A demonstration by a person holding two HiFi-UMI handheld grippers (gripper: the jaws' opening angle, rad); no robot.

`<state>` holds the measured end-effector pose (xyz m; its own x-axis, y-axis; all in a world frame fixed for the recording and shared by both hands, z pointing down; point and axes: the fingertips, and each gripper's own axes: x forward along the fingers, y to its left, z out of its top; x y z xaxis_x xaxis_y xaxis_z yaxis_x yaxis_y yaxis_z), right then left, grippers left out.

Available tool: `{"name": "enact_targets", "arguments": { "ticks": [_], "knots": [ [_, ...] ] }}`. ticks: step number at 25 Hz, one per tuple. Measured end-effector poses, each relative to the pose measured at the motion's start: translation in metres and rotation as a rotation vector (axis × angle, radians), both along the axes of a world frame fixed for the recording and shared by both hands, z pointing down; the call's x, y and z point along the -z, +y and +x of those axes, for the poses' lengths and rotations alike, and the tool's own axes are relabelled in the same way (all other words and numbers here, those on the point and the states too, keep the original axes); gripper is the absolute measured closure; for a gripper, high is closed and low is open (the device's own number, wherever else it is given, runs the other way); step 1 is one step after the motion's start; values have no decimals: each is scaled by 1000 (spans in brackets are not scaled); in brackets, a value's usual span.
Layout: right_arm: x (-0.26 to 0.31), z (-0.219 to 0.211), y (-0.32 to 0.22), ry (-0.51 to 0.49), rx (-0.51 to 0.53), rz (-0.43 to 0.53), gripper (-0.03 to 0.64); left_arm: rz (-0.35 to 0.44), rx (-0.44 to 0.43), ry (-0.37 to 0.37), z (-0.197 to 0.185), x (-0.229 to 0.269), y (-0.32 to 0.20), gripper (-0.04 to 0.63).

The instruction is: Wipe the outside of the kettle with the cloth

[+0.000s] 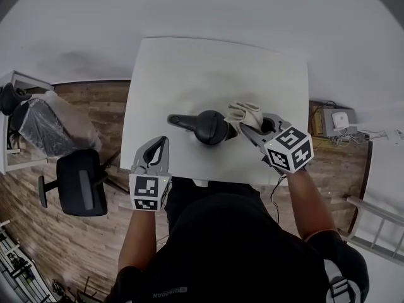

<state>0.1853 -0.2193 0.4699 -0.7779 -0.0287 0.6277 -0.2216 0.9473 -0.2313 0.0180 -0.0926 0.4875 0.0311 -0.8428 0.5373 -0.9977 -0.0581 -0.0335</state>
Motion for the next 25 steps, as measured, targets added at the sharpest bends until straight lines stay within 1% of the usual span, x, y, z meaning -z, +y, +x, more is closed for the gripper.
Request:
{"name": "enact_targets", "arguments": {
  "ticks": [4,10,13,18,21,25],
  "knots": [
    [-11,-6,-2,22,-22,-38,525,-10,7,26,-11,-10,1,588],
    [-22,-18,-11,54,-49,-61,525,-41,-40,53,-17,-22,-6,588],
    [-30,-21,-16,93,-49,-62,526,-61,-58,65,-24,-28,-7,588],
    [-44,-31,-26,161,6,-68,525,-103,-132,78,-28,-44,-12,588],
    [-56,-35,-34,196,37,-117,525,-97,-144,97,-36,-50,-19,588],
    [-81,-44,-38,259,105,-168,525,-94,-144,115,-49,-59,-27,588]
  ]
}}
